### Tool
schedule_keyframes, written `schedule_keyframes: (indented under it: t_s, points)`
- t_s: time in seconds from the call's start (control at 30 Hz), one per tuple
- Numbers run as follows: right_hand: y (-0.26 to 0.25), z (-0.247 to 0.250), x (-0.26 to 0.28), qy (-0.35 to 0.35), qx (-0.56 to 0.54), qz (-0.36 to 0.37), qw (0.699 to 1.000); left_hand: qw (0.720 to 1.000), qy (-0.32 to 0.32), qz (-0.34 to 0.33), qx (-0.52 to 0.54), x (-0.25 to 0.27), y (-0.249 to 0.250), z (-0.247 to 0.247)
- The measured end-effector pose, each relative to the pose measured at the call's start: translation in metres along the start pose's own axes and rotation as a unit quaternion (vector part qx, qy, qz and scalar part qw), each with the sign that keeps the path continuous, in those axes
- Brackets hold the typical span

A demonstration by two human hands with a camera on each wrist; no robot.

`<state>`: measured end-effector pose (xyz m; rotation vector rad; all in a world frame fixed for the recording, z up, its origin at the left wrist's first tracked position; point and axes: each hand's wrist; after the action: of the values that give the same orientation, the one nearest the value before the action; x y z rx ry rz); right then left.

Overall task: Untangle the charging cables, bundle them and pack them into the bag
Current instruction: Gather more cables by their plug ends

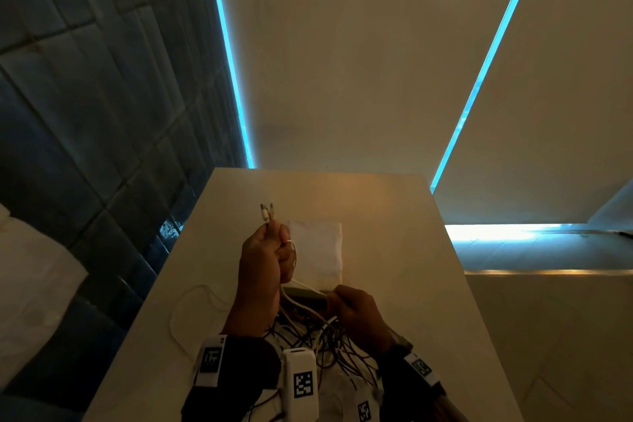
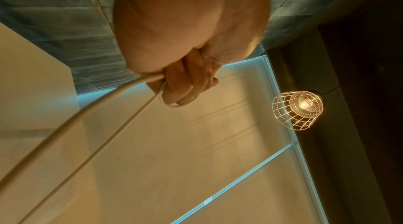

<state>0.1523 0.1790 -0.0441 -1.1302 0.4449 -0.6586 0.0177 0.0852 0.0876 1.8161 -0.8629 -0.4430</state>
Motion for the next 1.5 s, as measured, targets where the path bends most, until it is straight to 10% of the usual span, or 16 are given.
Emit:
schedule_keyframes:
  t_s: [0.27, 0.57, 0.9, 1.2, 1.37, 1.5]
  points:
    - [0.016, 0.011, -0.004, 0.055, 0.057, -0.056, 0.995, 1.0, 0.002, 0.022, -0.01, -0.001, 0.009, 0.005]
    - [-0.108, 0.036, -0.001, 0.014, -0.253, 0.059, 0.966, 0.993, 0.032, 0.034, -0.108, 0.002, 0.002, -0.007]
    - [0.016, 0.051, 0.017, 0.11, -0.015, -0.122, 0.986, 0.979, 0.048, -0.034, -0.195, 0.003, 0.029, 0.014]
    - [0.037, 0.087, 0.022, 0.053, 0.179, -0.206, 0.961, 0.885, 0.107, -0.097, -0.443, 0.008, 0.037, 0.013]
    - [-0.013, 0.093, 0.02, -0.132, 0.333, -0.162, 0.919, 0.998, 0.011, -0.052, -0.036, 0.007, 0.043, 0.004]
    - [-0.101, 0.059, 0.016, -0.113, -0.001, -0.012, 0.993, 0.995, -0.074, -0.012, 0.063, 0.012, 0.027, -0.022]
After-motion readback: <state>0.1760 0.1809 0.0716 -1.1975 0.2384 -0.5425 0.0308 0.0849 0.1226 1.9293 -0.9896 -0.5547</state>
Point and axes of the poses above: each hand's wrist, its own x-axis away from the middle knuckle, its own z-axis out of the back of the hand, y = z × x, and after that the axes turned 2 degrees about -x, right-handed
